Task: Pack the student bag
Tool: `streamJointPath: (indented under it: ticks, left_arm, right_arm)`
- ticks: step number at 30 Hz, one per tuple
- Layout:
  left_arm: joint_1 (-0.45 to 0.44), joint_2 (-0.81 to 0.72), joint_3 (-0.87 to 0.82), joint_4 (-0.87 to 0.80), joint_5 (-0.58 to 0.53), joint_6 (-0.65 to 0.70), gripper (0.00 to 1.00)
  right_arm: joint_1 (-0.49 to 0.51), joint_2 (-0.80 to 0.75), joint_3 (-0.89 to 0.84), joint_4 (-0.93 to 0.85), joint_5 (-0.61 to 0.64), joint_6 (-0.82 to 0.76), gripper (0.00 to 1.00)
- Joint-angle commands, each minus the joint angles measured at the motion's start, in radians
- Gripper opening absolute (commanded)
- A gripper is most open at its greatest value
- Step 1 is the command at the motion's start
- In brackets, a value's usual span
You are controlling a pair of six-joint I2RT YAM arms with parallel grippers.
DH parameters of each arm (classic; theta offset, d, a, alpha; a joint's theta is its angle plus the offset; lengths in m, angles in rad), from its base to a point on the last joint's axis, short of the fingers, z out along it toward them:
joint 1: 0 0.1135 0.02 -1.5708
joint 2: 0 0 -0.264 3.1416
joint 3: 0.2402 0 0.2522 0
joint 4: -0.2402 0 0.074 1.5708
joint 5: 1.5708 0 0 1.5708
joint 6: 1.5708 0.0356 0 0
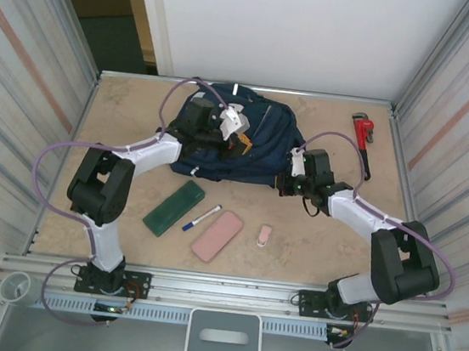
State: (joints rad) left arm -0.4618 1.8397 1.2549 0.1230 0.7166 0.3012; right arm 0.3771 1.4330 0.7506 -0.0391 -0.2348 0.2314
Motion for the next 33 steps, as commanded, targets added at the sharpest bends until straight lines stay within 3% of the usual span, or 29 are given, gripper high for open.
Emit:
streamJointPath:
  ticks: [1, 7, 13, 17, 22, 26, 30, 31, 33]
  left_arm:
    - [0.049, -0.02, 0.03, -0.061, -0.069, 0.08, 0.0]
    - [0.051, -0.011, 0.038, -0.099, -0.179, 0.153, 0.0]
    - [0.057, 0.005, 0.05, -0.125, -0.251, 0.21, 0.0]
    - [0.058, 0.009, 0.048, -0.135, -0.23, 0.233, 0.0]
    - [0.059, 0.003, 0.04, -0.12, -0.146, 0.208, 0.0]
    - [0.059, 0.003, 0.038, -0.118, -0.102, 0.198, 0.0]
    - [0.052, 0.021, 0.045, -0.114, -0.067, 0.166, 0.0]
    - [0.049, 0.029, 0.047, -0.116, -0.069, 0.164, 0.02]
    - [0.034, 0.04, 0.055, -0.131, -0.094, 0.166, 0.17]
  right_arm:
    - [-0.066, -0.043, 0.023, -0.155, 0.118, 0.043, 0.0]
    - [-0.101, -0.085, 0.029, -0.233, 0.132, 0.043, 0.0]
    - [-0.113, -0.084, 0.069, -0.343, 0.247, 0.066, 0.0]
    - [-0.116, -0.076, 0.08, -0.325, 0.227, 0.044, 0.0]
    - [-0.096, -0.078, 0.052, -0.232, 0.091, -0.006, 0.0]
    - [-0.066, -0.07, 0.038, -0.188, 0.082, -0.028, 0.0]
    - [-0.031, -0.035, 0.023, -0.096, 0.017, 0.011, 0.0]
    - [-0.021, -0.034, 0.018, -0.077, 0.02, 0.025, 0.0]
    - [-0.007, -0.036, 0.014, -0.058, 0.019, 0.058, 0.0]
